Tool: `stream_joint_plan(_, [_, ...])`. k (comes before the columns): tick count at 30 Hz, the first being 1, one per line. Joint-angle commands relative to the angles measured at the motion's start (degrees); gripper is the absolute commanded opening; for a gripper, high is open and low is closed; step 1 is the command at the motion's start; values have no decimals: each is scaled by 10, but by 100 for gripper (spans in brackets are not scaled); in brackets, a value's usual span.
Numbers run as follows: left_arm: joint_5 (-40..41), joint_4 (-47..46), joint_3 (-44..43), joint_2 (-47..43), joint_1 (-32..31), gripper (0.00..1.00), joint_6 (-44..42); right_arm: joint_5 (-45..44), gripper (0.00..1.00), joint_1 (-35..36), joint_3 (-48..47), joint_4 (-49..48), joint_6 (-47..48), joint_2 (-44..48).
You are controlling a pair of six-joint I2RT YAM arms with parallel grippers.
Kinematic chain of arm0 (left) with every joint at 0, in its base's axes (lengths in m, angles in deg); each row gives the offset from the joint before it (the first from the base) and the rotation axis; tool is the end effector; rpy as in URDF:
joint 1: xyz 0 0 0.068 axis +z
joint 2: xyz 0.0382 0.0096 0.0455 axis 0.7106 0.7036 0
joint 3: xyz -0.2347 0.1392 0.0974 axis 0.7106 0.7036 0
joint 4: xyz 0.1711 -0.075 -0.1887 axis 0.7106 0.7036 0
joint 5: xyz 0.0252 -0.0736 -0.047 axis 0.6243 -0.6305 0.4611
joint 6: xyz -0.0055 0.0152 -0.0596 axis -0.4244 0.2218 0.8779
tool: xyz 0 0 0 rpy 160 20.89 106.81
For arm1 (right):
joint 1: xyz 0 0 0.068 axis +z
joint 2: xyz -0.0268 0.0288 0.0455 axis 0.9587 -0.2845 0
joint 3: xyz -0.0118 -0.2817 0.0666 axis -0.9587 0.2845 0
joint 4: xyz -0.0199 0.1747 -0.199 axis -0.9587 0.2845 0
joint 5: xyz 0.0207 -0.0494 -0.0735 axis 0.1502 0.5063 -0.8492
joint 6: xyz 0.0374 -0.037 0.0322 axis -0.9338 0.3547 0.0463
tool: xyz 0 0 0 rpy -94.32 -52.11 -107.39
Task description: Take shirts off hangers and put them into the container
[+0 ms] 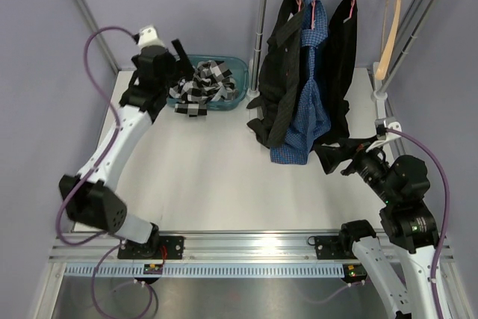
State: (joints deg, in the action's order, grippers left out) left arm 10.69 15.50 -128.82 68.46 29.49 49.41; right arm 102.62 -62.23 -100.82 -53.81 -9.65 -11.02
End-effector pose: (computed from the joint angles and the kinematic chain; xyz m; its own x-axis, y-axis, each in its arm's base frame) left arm 0.3660 -0.0877 0.4166 -0.2521 -0.3154 -0.9149 -0.1536 0.9465 -0.2839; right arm 0.0776 0.0298 0.3830 -0.2047 0.2219 -0.9533 -0.4434 0.8473 0.2924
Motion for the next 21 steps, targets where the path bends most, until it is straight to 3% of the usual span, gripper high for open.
stream_joint_plan(1, [-31,-49,134,-54,1,98,71,13,100,8,-2,9,-10,9])
stream_joint_plan(6, [-71,-207,368,-143,2,95,119,18,99,8,-2,16,-11,19])
stream_joint_plan(10, [-84,-345,450,-149,15,92,140,19,99,9,3,16,-11,25])
stream_joint_plan(16, [-146,-443,460,-74,59,84,173,20,99,10,4,23,-7,33])
stream_joint_plan(21, [-147,-480,440,-15,70,76,158,15,99,13,4,24,-2,36])
